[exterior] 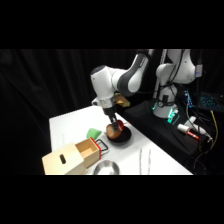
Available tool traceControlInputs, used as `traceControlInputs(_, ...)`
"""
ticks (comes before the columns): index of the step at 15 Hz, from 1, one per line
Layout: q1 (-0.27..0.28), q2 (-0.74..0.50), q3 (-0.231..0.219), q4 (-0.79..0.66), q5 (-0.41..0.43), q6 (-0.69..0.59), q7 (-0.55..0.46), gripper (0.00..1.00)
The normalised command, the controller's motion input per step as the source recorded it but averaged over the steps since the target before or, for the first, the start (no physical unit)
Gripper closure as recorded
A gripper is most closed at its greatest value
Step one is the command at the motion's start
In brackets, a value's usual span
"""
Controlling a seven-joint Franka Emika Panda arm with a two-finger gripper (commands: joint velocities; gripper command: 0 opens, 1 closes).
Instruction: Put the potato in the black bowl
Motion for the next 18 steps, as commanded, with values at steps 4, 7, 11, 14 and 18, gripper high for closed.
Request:
traceControlInputs(4,0.012,-0.06,-0.004,0.09,0.051,-0.08,0.03,0.0)
traceControlInputs(7,0.038,-0.2,-0.018,0.11,-0.039,-0.19,0.09,0.0)
traceControlInputs(11,0.056,-0.29,-0.022,0.13,-0.13,-0.31,0.14,0.0)
traceControlInputs(14,0.047,-0.22,-0.011,0.19,-0.161,-0.33,0.18,0.0)
traceControlInputs(18,0.03,-0.07,0.009,0.2,-0.024,-0.16,0.17,0.0)
